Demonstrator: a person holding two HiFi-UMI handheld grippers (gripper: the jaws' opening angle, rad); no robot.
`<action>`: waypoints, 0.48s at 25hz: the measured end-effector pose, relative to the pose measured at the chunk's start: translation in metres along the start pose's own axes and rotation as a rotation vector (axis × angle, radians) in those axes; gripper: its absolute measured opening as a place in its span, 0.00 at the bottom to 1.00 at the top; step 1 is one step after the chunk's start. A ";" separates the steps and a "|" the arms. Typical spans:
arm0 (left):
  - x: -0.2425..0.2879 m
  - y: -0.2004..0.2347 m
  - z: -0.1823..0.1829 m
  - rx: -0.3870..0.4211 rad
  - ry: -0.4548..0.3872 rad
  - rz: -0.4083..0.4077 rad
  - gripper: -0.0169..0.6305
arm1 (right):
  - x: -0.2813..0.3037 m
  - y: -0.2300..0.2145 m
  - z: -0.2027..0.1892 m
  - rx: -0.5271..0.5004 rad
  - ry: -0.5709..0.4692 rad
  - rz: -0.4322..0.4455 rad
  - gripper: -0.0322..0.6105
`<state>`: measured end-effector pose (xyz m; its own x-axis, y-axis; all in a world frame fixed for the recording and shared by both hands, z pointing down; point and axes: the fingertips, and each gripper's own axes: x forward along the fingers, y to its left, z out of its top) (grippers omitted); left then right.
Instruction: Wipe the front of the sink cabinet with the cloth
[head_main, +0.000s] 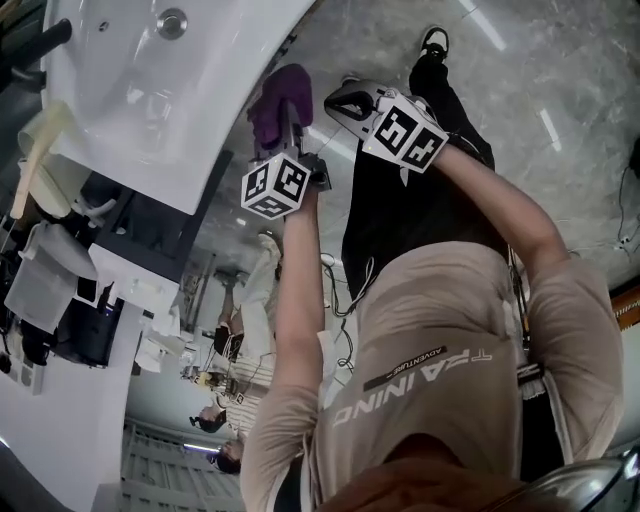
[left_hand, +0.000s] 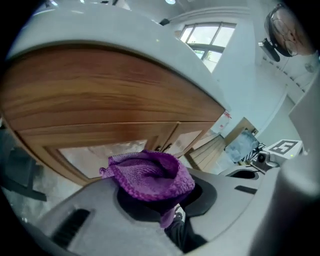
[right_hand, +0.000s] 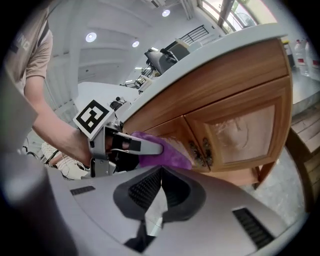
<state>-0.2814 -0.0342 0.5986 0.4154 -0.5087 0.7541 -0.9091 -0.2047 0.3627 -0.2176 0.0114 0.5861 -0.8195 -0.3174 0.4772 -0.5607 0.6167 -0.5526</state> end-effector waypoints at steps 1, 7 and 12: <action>-0.007 0.017 -0.006 -0.017 -0.002 0.019 0.10 | 0.012 0.008 -0.001 -0.007 0.007 0.009 0.07; -0.030 0.093 -0.038 -0.052 0.022 0.079 0.10 | 0.051 0.047 -0.014 -0.033 0.041 0.030 0.07; -0.045 0.136 -0.048 -0.098 0.018 0.137 0.10 | 0.067 0.088 -0.024 -0.089 0.069 0.085 0.07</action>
<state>-0.4225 0.0010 0.6409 0.2887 -0.5108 0.8098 -0.9505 -0.0516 0.3063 -0.3186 0.0614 0.5859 -0.8520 -0.2128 0.4784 -0.4738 0.7021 -0.5316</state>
